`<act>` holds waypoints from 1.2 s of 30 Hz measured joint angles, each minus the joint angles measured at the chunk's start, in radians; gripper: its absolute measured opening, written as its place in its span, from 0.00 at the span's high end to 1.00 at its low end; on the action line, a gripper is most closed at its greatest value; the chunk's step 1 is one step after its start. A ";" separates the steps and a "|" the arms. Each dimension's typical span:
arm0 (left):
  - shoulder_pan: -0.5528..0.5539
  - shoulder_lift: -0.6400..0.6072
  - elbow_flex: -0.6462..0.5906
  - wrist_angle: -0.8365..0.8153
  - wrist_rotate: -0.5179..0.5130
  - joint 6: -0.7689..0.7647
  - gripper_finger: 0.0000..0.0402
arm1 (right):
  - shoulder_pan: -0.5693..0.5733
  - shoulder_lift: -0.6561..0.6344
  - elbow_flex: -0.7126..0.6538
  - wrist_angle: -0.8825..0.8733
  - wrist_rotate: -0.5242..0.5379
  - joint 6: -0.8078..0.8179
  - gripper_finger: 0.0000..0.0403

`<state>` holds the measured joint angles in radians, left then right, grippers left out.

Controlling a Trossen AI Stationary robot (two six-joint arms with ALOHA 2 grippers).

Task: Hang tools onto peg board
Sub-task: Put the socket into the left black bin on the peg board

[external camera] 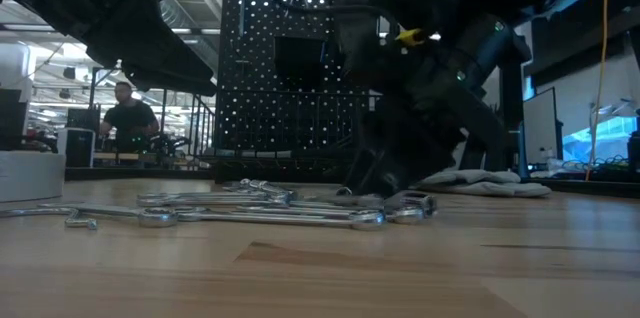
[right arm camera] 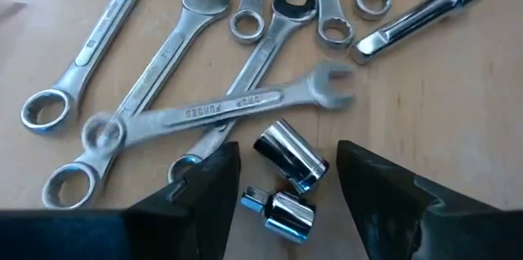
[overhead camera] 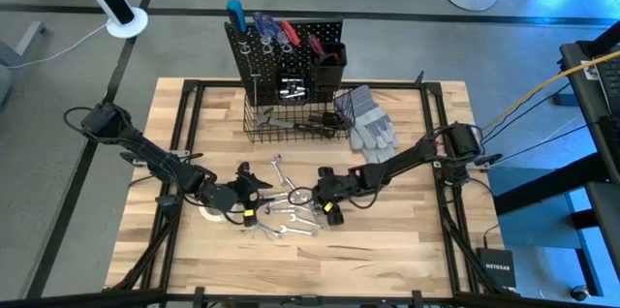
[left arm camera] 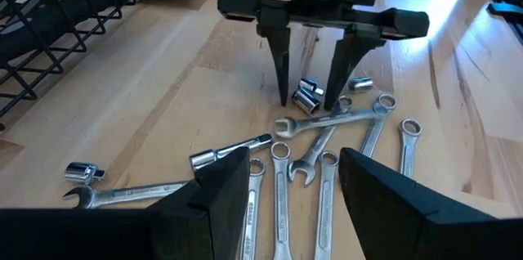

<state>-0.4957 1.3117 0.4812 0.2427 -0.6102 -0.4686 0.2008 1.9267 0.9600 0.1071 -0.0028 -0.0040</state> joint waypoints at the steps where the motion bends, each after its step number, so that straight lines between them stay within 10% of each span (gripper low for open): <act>1: 0.000 0.000 0.000 0.001 0.000 0.000 0.55 | -0.001 0.004 0.000 0.002 0.005 0.000 0.47; 22: 0.000 0.000 0.000 0.000 0.000 0.000 0.55 | -0.013 -0.012 -0.002 -0.014 0.029 0.002 0.80; 36: 0.000 0.000 0.000 0.000 0.000 0.000 0.55 | -0.012 -0.133 -0.004 -0.038 0.154 -0.002 0.80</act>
<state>-0.4956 1.3119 0.4812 0.2428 -0.6102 -0.4686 0.1890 1.7938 0.9558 0.0692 0.1509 -0.0063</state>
